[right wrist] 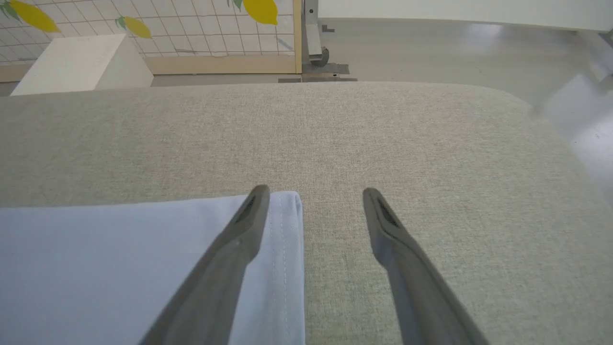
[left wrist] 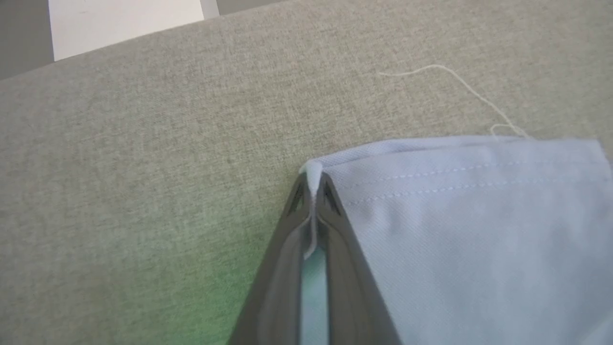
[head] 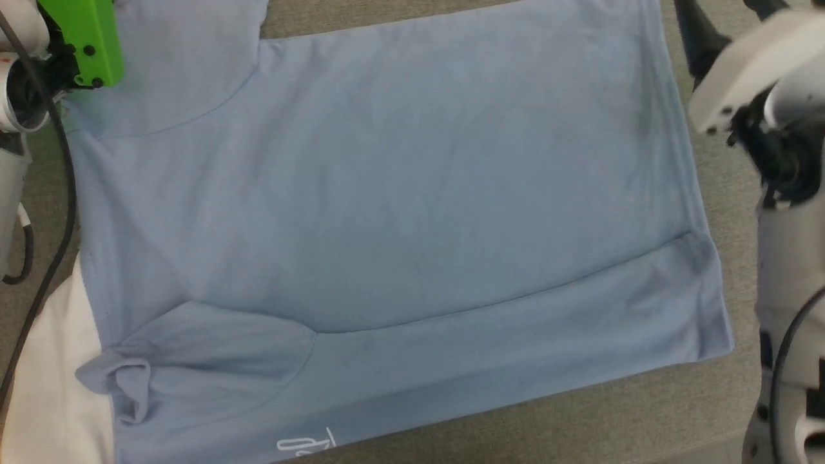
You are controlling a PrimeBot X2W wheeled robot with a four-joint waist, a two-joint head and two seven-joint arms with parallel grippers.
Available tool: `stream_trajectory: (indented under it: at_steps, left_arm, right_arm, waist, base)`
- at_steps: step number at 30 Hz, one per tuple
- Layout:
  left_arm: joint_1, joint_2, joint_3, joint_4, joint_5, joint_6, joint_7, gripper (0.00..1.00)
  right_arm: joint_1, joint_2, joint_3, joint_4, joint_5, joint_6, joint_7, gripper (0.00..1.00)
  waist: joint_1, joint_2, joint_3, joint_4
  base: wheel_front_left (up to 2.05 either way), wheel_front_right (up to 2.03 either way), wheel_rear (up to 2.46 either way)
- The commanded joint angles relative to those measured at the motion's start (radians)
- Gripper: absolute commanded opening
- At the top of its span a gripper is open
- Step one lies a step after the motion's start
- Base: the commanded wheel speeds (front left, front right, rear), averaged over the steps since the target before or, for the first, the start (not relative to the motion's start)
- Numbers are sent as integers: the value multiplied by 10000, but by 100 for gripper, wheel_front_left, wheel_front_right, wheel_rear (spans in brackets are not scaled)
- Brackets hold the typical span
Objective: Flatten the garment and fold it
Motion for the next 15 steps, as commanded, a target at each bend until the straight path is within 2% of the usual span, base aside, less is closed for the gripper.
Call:
stream_trajectory:
  at_steps: [1, 10, 11, 13, 15]
  left_arm:
    - [371, -93, -166, 36, 28, -102, 35, 0]
    - [212, -370, -295, -48, 31, -331, -354, 0]
    - [198, -391, -312, -28, 38, -360, -401, 0]
    - [178, -439, -334, 18, 33, -414, -492, 0]
    - [168, -486, -346, 71, 22, -483, -623, 0]
  right_arm:
    - [-490, 97, -187, 428, -180, -15, 618, 100]
    - [-2238, 189, -870, 2577, -784, -15, 3360, 100]
    - [-2308, 198, -899, 2710, -834, -15, 3639, 89]
    - [-2372, 208, -921, 2895, -948, -15, 4132, 38]
    - [-2366, 206, -928, 2965, -1036, -15, 4548, 0]
  waist:
    - [-1, 0, 174, 188]
    - [-1, 0, 505, 801]
    - [-1, 0, 516, 840]
    - [-1, 0, 515, 890]
    - [-1, 0, 486, 919]
  base:
    - [0, 0, 0]
    - [0, 0, 0]
    - [0, 0, 0]
    - [0, 0, 0]
    - [0, 0, 0]
